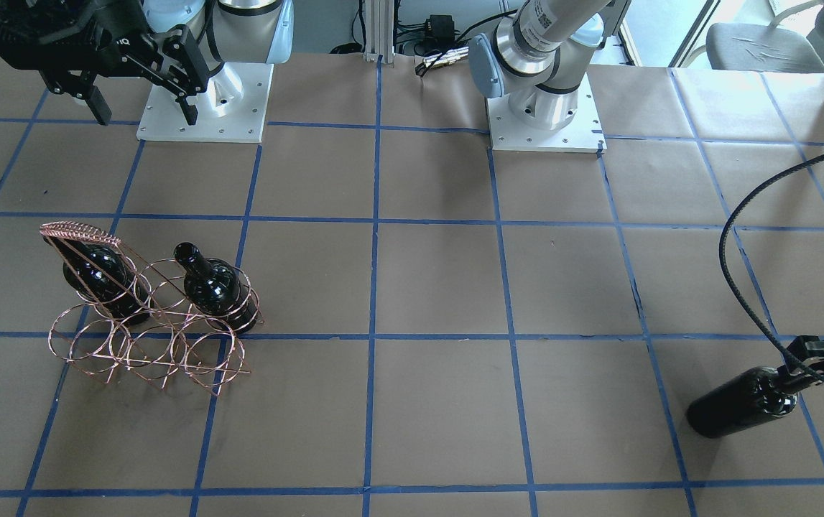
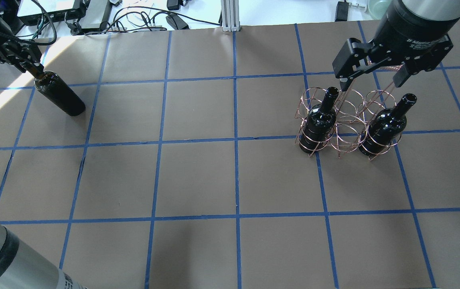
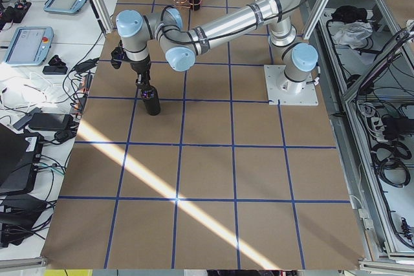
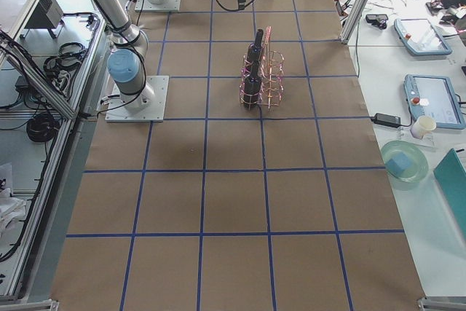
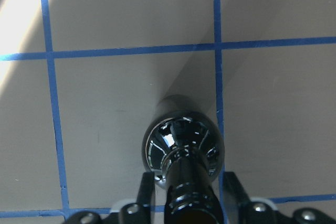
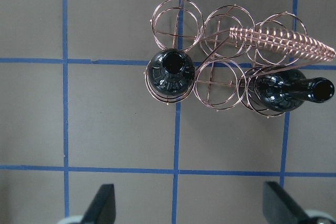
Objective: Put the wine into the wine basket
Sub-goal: 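Carry the dark bottle with the left gripper toward the table center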
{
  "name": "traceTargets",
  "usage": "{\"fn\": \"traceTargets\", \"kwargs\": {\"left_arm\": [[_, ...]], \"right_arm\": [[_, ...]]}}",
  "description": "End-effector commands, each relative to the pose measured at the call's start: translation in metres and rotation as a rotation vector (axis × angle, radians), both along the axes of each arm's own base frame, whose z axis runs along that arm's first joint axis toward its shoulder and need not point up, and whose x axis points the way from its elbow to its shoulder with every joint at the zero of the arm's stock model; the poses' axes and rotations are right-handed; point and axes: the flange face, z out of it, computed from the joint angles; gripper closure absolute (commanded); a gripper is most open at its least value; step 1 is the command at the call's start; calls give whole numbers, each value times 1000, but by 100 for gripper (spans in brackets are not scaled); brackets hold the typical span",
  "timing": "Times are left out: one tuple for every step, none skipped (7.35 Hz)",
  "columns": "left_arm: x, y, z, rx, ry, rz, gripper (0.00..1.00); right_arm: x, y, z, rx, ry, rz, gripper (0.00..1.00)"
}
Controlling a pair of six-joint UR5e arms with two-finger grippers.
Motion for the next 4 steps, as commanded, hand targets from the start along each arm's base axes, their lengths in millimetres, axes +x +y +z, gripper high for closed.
{"fn": "traceTargets", "kwargs": {"left_arm": [[-4, 2, 7, -7, -6, 0, 100], [-15, 7, 14, -2, -6, 15, 100], [-30, 23, 11, 15, 2, 28, 100], [-61, 42, 19, 21, 1, 35, 100]], "right_arm": [[0, 5, 7, -18, -2, -1, 0], [1, 4, 5, -15, -2, 2, 0], [1, 3, 4, -10, -2, 2, 0], [-2, -2, 1, -16, 16, 10, 0]]}}
